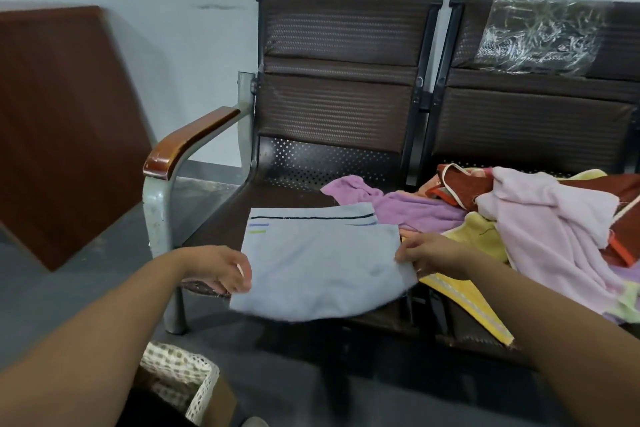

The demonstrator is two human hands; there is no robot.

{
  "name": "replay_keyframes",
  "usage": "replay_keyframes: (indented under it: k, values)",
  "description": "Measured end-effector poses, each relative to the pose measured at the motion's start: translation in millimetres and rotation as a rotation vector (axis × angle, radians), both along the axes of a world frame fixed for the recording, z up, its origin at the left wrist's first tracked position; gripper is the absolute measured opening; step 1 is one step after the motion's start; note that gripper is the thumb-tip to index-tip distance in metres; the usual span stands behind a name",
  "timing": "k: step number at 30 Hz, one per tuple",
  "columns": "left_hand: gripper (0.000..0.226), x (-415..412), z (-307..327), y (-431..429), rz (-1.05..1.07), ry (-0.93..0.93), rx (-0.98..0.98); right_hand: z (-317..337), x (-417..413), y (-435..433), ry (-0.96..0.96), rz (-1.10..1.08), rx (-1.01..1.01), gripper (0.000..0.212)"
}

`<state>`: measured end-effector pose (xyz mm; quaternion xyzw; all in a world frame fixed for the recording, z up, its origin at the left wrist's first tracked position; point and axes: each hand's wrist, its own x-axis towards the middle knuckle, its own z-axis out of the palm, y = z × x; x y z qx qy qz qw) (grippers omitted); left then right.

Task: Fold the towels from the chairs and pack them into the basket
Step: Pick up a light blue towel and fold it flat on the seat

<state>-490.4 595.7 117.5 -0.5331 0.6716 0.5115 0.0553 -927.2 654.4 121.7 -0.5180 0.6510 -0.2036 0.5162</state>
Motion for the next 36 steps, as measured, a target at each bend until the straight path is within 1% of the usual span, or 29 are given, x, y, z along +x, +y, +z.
replay_keyframes:
  k: [1,3,5,7,8,9,10,14,16,18,20,24,26,27,29,31,33,36]
  values:
    - [0.035,-4.5,-1.2,-3.5,-0.017,-0.03,0.011,-4.9,0.9,-1.9,0.091,0.037,-0.001,0.013]
    - [0.033,-18.9,0.2,-16.3,0.014,-0.032,-0.087,-15.3,6.3,-11.8,0.212,-0.017,-0.119,0.02]
    - [0.026,-36.1,0.1,-37.7,0.06,-0.062,-0.288,-26.0,14.9,-27.9,0.337,-0.078,-0.255,0.018]
    - [0.019,-56.1,-3.0,-60.0,0.048,-0.18,-0.514,-36.0,24.9,-46.0,0.488,-0.09,-0.319,0.018]
    - [0.016,-65.8,-7.4,-67.8,0.058,-0.208,-0.585,-40.6,30.4,-53.1,0.518,-0.087,-0.334,0.02]
    - [0.013,-74.1,-15.4,-77.6,0.079,-0.208,-0.612,-47.5,35.6,-63.7,0.531,-0.073,-0.341,0.023]
    - [0.014,-81.6,-23.9,-87.0,0.107,-0.189,-0.62,-54.2,40.9,-75.1,0.545,-0.053,-0.36,0.026]
    - [0.036,-100.0,-64.0,-116.9,0.129,-0.175,-0.623,-76.3,67.5,-121.2,0.58,0.028,-0.454,0.034]
    - [0.043,-105.1,-83.9,-126.8,0.132,-0.181,-0.629,-87.1,77.5,-142.4,0.565,0.061,-0.424,0.036]
    - [0.046,-104.8,-101.1,-132.5,0.139,-0.193,-0.67,-100.2,82.0,-156.3,0.59,0.154,-0.381,0.034]
    - [0.04,-102.8,-112.0,-139.1,0.11,-0.24,-0.75,-116.4,81.2,-165.4,0.677,0.239,-0.389,0.026]
    - [0.022,-99.8,-106.5,-143.2,0.069,-0.356,-0.854,-126.9,78.0,-170.4,0.826,0.236,-0.44,0.026]
    - [0.017,-99.7,-102.0,-141.1,0.025,-0.4,-0.924,-126.4,76.5,-172.4,0.828,0.207,-0.473,0.02]
    - [0.015,-98.5,-101.7,-140.0,0.02,-0.374,-0.944,-125.8,76.0,-172.6,0.801,0.192,-0.487,0.016]
    - [0.01,-94.2,-100.8,-137.3,0.075,-0.266,-0.905,-123.6,74.8,-171.0,0.741,0.174,-0.476,0.012]
    - [0.009,-89.8,-99.7,-134.1,0.113,-0.224,-0.852,-121.3,73.6,-166.5,0.774,0.179,-0.442,0.019]
    - [0.006,-87.9,-98.5,-131.1,0.107,-0.247,-0.829,-119.1,72.0,-162.3,0.871,0.183,-0.389,0.03]
    - [0.007,-88.4,-97.0,-127.0,0.104,-0.269,-0.826,-115.3,73.6,-158.8,0.936,0.17,-0.315,0.03]
